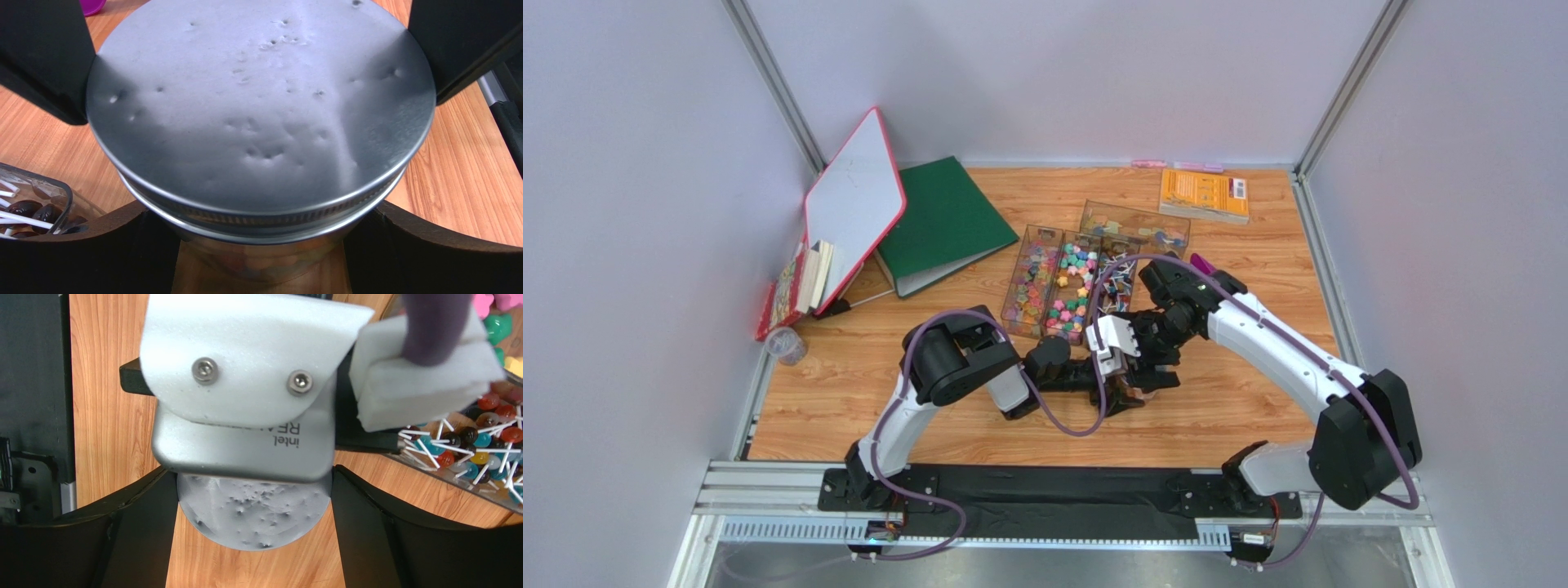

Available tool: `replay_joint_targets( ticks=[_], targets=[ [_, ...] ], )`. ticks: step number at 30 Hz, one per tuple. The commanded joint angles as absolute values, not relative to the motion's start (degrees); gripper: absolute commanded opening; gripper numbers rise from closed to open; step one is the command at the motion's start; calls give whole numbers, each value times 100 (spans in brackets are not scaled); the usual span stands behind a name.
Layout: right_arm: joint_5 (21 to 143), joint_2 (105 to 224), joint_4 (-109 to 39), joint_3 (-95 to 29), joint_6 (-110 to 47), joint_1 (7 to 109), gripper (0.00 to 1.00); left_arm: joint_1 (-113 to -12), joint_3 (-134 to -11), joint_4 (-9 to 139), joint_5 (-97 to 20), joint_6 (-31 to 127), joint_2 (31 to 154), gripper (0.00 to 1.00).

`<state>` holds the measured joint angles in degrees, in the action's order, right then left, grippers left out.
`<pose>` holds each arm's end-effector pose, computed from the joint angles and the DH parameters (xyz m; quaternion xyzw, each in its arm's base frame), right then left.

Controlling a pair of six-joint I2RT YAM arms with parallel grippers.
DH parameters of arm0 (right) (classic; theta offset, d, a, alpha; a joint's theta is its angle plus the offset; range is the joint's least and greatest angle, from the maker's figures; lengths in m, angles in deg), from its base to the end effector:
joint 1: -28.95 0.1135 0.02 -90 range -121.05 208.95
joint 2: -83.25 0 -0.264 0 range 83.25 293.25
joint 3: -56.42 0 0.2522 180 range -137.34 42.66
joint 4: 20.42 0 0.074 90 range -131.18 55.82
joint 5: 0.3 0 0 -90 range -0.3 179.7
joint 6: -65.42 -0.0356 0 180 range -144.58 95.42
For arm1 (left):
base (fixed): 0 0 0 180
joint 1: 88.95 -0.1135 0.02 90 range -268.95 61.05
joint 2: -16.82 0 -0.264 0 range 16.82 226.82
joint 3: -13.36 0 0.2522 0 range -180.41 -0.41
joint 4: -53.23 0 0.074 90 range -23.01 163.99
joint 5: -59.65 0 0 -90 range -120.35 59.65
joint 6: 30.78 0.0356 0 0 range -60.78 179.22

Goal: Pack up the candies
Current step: Screw the bottle lid onto the packing bottle.

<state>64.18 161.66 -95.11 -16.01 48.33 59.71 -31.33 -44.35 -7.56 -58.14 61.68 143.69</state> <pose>0.1941 0.1334 0.2411 -0.7754 0.5865 0.1769 0.1532 0.1855 -0.3235 0.0736 0.5037 0.5574 -0.4549 0.4782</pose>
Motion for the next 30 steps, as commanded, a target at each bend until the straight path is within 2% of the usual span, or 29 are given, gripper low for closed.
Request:
replay_joint_targets(
  ticks=[1, 10, 30],
  targets=[
    [6632, 16069, -9861, -956, 3555, 6154, 50, -3147, -4172, 564, -5611, 6739, 14734, 0],
    [6492, 15743, -9755, -691, 1763, 6428, 52, -3139, -4171, 573, -5575, 6792, 14690, 0],
    [6922, 15778, -9562, -656, 1462, 6428, 57, -3139, -4119, 643, -5444, 6818, 14619, 0]
  ],
)
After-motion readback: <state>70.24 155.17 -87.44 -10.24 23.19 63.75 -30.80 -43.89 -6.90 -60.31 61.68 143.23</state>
